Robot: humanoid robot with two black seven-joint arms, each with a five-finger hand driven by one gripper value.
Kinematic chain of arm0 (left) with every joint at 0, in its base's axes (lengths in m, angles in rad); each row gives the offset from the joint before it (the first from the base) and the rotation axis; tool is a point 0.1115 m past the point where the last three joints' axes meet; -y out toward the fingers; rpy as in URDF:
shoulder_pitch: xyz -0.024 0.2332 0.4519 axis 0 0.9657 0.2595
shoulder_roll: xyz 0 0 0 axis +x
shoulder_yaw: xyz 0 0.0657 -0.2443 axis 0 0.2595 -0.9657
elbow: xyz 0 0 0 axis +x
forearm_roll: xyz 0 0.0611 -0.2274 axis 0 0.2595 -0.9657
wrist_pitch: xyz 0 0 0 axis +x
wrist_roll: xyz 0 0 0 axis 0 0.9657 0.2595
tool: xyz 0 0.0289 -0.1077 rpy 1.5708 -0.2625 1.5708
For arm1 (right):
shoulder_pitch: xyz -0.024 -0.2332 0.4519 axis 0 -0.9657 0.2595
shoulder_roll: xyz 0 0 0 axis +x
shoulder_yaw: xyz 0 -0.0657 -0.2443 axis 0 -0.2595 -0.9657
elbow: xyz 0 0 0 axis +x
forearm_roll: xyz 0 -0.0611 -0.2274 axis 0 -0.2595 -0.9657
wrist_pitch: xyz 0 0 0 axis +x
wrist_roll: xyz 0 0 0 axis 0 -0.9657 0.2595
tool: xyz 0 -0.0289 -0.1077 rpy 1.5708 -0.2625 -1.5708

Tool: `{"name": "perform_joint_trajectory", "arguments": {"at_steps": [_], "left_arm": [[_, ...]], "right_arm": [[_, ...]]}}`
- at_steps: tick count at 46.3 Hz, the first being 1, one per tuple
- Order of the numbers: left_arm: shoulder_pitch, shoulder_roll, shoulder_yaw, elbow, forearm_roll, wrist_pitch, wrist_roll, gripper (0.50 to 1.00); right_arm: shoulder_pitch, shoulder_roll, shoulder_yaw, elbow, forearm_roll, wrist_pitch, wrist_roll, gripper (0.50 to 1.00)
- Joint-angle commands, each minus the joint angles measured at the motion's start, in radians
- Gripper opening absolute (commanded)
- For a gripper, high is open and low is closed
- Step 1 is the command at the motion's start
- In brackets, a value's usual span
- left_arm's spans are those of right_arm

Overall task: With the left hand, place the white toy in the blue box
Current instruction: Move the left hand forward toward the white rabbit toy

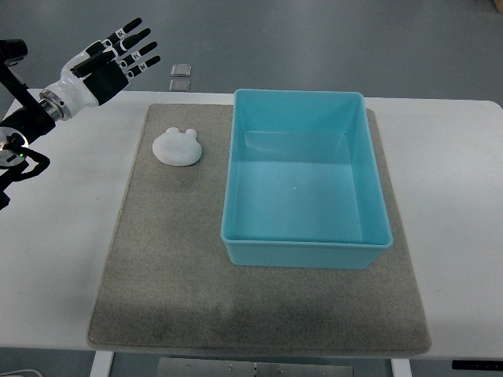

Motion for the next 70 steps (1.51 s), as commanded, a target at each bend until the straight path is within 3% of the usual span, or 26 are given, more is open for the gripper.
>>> {"name": "perform_joint_trajectory", "arguments": {"at_steps": [1,32,41,63,70], "left_arm": [[0.0,0.001,0.006,-0.002,0.002,0.0,0.0,0.999],[-0.015,0.003,0.023,0.01,0.026,0.0,0.002,0.999],[-0.05,0.021,0.02,0.003,0.259,0.0,-0.012,0.999],[-0.061,0.107,0.009,-0.066,0.746,0.0,-0.228,0.999],[-0.061,0.119,0.011,-0.085,0.844,0.0,-0.27,0.999]], "right_arm": [[0.0,0.0,0.0,0.0,0.0,0.0,0.0,0.936],[0.0,0.0,0.0,0.0,0.0,0.0,0.0,0.936],[0.0,0.0,0.0,0.0,0.0,0.0,0.0,0.936],[0.0,0.0,0.0,0.0,0.0,0.0,0.0,0.936],[0.0,0.0,0.0,0.0,0.0,0.0,0.0,0.936]]}}
